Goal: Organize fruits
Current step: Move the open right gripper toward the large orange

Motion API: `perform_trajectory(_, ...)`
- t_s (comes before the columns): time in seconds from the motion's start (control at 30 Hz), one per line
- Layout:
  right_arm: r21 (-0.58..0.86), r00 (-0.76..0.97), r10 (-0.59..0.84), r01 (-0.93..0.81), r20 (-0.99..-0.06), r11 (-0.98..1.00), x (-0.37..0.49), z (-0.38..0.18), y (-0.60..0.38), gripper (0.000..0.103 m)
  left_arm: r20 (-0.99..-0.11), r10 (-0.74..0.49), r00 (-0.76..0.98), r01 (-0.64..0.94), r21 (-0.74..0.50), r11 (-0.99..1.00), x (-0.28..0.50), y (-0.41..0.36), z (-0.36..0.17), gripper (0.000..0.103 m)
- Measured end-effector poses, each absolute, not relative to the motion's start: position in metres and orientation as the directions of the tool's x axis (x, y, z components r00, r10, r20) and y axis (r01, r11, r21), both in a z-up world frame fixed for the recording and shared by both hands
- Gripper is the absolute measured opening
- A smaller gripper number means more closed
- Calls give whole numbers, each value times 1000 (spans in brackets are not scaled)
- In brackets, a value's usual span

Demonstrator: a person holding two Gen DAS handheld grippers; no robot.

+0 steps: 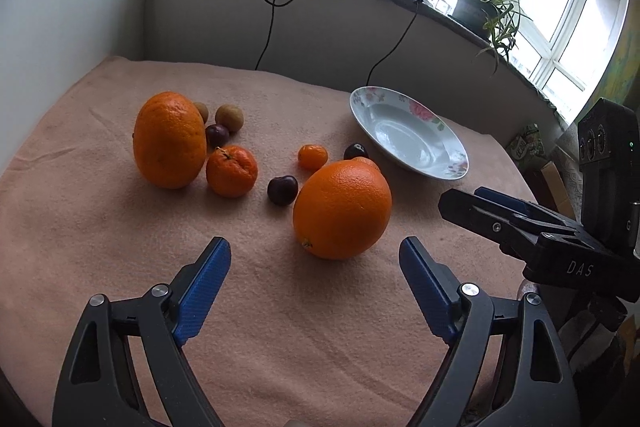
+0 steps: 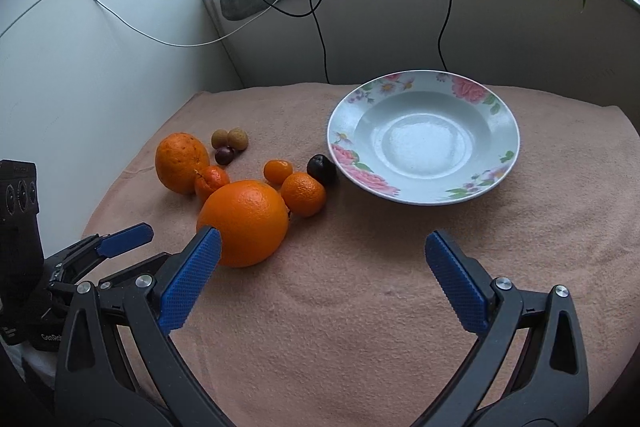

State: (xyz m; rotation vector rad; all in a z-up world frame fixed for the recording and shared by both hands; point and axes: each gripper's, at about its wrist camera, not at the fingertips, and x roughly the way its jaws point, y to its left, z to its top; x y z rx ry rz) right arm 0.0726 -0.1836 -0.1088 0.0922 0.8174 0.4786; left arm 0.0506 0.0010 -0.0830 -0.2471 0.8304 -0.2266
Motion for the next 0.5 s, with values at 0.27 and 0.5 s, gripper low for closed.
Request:
perform_trajectory(0.27,352,500,531,-411,-684,841,89,-120,-167,103,-711,-326,623,126,-319,939,60,-3,-94,77)
perform_trajectory(0.5,400,435,578,-436,-690,806,98,-127,-150,103,-713,-345,610,154,-321,935,66,-8,-97,69)
